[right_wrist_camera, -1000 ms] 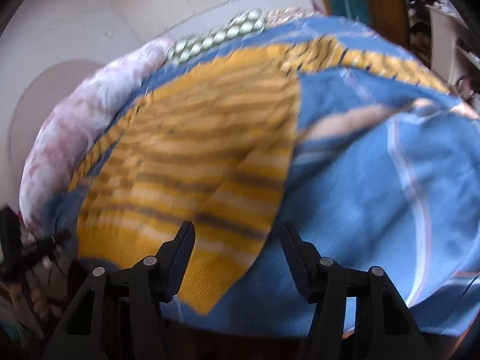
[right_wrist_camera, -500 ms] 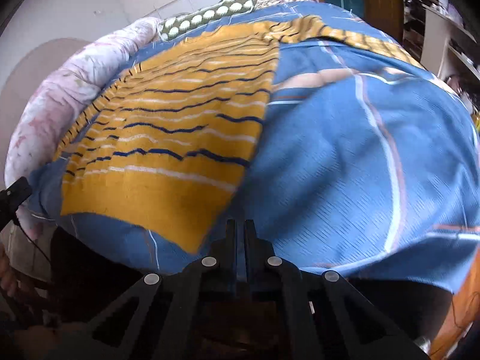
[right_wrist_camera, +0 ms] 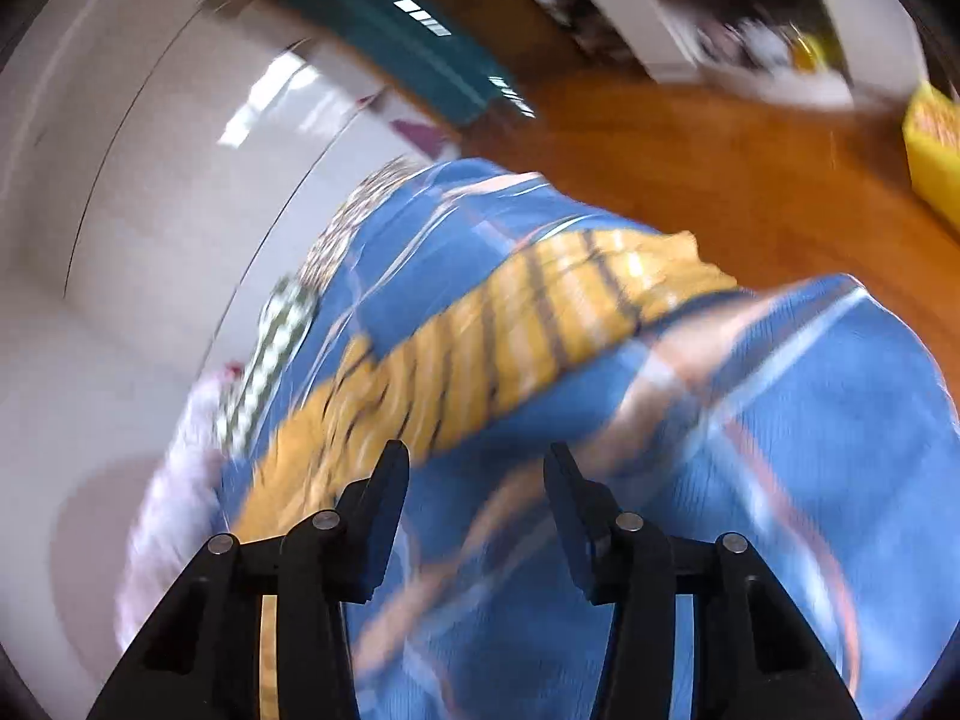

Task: Fold small clothes

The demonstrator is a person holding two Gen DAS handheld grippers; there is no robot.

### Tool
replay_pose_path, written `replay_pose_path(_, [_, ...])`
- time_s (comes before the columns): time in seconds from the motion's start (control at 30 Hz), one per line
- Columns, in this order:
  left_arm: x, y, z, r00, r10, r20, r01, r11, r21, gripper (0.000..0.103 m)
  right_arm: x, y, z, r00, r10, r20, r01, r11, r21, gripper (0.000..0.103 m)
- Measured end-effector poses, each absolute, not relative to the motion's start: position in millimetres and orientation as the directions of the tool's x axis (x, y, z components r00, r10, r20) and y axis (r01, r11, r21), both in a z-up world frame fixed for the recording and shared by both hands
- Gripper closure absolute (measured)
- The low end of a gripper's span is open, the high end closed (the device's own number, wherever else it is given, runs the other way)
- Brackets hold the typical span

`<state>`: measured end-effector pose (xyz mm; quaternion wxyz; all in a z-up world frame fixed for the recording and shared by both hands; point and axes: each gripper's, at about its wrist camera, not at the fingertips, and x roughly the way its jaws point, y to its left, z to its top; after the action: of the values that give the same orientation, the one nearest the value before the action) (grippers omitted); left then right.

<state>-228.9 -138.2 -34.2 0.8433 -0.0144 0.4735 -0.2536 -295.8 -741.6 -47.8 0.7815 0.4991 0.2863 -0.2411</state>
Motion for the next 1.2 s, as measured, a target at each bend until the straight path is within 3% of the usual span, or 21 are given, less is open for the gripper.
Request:
replay_pose_path(0.13, [-222.0,-142.2,-39.9,0.409,-0.444,-0.797,0.409,0.870,-0.275,0.034,-278.1,-779.1,-75.8,0.664,-0.050,-0.746,0.726,0.280,0.628,0.051])
replay_pose_path(0.47, [-212.5,-161.3,-47.1,0.377,-0.421,-0.825,0.404,0.876,-0.263,0.034,-234.9,-805.1,-74.8,0.581,-0.134,-0.803,0.793,0.316,0.521,0.052])
replay_pose_path(0.5, [-212.5,-161.2,-46.3,0.378,-0.419,-0.826,0.402,0.878,-0.261,0.034,-242.3,-808.7,-76.7,0.577,-0.145,-0.804,0.798,0.308,0.518,0.065])
replay_pose_path(0.53, [-212.7,-161.2,-45.5,0.381,-0.418,-0.824,0.401,0.878,-0.261,0.034,-243.5,-812.7,-75.4,0.576,-0.151,-0.803,0.801,0.299,0.518,0.091])
replay_pose_path(0.57, [-213.2,-160.6,-44.4,0.386,-0.421,-0.821,0.400,0.878,-0.263,0.034,-248.0,-815.3,-78.2,0.578,-0.157,-0.801,0.801,0.294,0.521,0.097])
replay_pose_path(0.73, [-213.4,-152.6,-37.5,0.405,-0.449,-0.796,0.398,0.871,-0.289,0.034,-276.9,-821.7,-42.7,0.563,-0.293,-0.772,0.824,0.261,0.502,0.097])
replay_pose_path(0.9, [-214.7,-129.7,-27.0,0.447,-0.475,-0.758,0.370,0.870,-0.327,0.034,-224.6,-779.3,16.2,0.538,-0.369,-0.758,0.821,0.435,0.370,0.097])
replay_pose_path(1.07, [-218.7,-98.0,-18.8,0.502,-0.471,-0.726,0.337,0.879,-0.337,0.034,-114.0,-673.9,53.6,0.620,-0.276,-0.734,0.653,0.700,0.289,0.097])
replay_pose_path(1.2, [-223.3,-71.6,-18.0,0.530,-0.476,-0.701,0.309,0.879,-0.363,0.034,-25.2,-554.8,49.2,0.660,-0.136,-0.739,0.434,0.871,0.228,0.097])
